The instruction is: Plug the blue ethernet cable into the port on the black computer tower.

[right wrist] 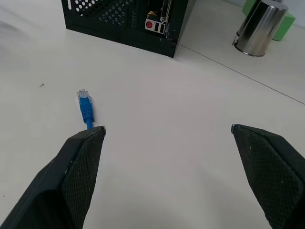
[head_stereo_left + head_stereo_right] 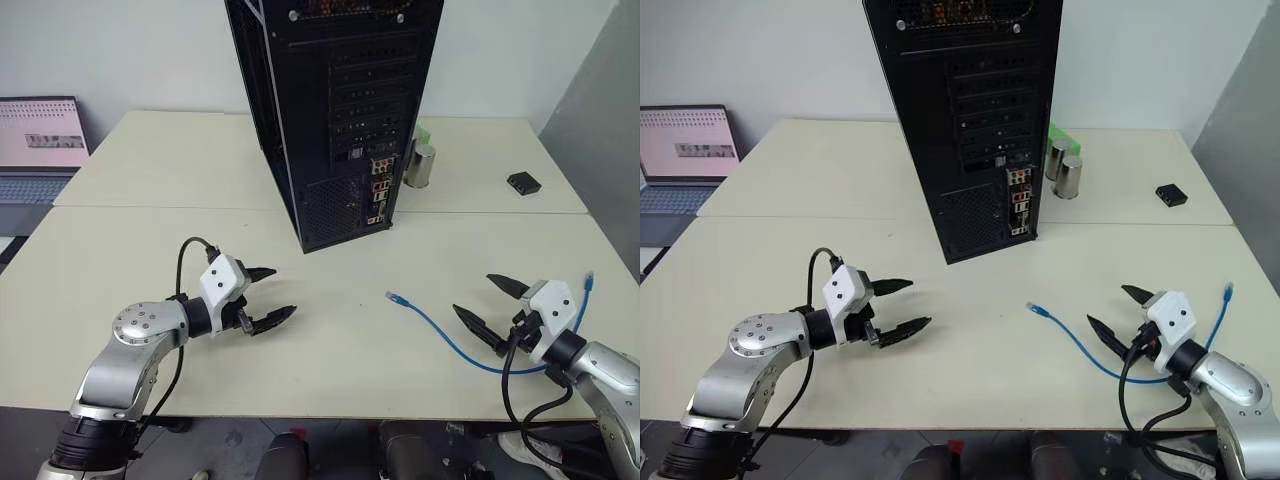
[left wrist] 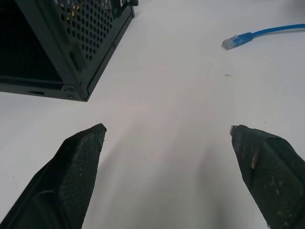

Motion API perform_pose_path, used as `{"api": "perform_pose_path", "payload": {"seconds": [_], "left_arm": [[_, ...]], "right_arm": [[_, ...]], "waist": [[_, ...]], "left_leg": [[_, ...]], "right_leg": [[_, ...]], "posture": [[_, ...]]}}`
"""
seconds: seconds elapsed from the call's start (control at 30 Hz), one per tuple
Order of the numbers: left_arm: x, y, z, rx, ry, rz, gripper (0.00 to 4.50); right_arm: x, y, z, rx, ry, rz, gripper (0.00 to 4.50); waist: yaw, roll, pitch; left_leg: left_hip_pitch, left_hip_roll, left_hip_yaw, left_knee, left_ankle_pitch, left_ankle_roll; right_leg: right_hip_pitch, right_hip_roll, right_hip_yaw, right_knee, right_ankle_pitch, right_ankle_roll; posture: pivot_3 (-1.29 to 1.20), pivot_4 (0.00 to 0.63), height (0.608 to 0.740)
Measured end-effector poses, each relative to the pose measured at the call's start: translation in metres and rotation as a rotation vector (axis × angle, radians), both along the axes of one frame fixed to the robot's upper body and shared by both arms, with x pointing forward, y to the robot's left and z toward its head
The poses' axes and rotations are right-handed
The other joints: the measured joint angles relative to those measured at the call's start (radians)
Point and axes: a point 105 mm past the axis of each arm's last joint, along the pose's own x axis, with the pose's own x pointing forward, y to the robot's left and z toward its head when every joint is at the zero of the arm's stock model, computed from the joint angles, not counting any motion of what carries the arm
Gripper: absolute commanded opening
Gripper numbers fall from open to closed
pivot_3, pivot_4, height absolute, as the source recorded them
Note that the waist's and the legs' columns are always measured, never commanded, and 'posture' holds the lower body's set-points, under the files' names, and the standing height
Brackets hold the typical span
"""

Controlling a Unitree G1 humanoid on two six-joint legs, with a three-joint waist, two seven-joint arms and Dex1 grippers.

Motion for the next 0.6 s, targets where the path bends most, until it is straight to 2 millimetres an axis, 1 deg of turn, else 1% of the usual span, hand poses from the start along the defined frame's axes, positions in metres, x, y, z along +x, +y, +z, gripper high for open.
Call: {"api": "perform_pose_path", "payload": {"seconds": [0.37, 0.5, 0.6], "left_arm": [[-0.005, -0.012, -0.003, 0.003, -0.003, -0.056, 4.47], [-0.005, -0.013, -0.002, 0.003, -0.010, -0.061, 4.47], [-0.007, -0.016, -0.001, -0.013, -0.008, -0.077, 4.47]], "right_arm": [[0.000, 0.001, 0.000, 0.012, 0.000, 0.000, 4.49], [0.000, 0.001, -0.001, 0.016, 0.012, -0.001, 4.49], [-0.004, 0.007, -0.002, 0.021, 0.052, 0.033, 4.49]], "waist": [[0.000, 0.000, 0.000], [0.000, 0.000, 0.000], [0.000, 0.000, 0.000]], "left_leg": [[0.000, 0.000, 0.000, 0.000, 0.000, 0.000], [0.000, 0.000, 0.000, 0.000, 0.000, 0.000], [0.000, 0.000, 0.000, 0.000, 0.000, 0.000]], "right_leg": [[0.000, 0.000, 0.000, 0.000, 0.000, 0.000], [0.000, 0.000, 0.000, 0.000, 0.000, 0.000], [0.000, 0.000, 0.000, 0.000, 0.000, -0.001]], "posture": [[0.00, 0.150, 0.740], [0.00, 0.150, 0.740], [0.00, 0.150, 0.740]]}}
